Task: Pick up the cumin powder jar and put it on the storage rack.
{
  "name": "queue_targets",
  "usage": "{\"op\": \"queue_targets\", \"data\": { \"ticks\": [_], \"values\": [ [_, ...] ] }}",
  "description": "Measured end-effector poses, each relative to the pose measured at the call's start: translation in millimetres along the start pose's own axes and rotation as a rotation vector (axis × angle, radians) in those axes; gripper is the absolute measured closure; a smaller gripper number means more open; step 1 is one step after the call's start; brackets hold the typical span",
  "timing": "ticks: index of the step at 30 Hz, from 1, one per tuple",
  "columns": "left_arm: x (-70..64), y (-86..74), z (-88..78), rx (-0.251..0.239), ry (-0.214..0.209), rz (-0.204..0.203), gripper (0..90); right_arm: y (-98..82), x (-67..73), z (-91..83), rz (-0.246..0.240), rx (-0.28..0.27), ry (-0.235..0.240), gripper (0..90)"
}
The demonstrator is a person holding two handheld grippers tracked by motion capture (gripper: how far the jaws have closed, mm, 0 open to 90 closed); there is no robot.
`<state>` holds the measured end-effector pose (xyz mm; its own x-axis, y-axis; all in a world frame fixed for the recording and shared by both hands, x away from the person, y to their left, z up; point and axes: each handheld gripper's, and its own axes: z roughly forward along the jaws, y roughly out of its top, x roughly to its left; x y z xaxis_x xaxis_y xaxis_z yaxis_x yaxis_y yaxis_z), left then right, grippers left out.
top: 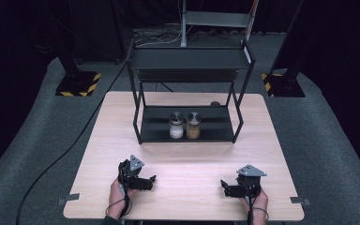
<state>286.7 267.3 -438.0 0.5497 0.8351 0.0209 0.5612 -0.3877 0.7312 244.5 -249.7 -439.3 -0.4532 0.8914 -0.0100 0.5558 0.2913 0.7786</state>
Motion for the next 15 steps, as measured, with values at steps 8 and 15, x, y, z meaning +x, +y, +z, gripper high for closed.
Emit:
{"op": "queue_targets", "data": {
  "ticks": [8,15],
  "values": [
    [0.3,0.1,0.1,0.0,-0.002,0.0,3.3,1.1,0.7,0.7,-0.005,0.006,-0.002,1.5],
    [-0.1,0.0,0.1,-0.001,-0.001,0.004,3.2,1.2,0.4,0.8,-0.009,0.007,0.002,1.4]
  ]
}}
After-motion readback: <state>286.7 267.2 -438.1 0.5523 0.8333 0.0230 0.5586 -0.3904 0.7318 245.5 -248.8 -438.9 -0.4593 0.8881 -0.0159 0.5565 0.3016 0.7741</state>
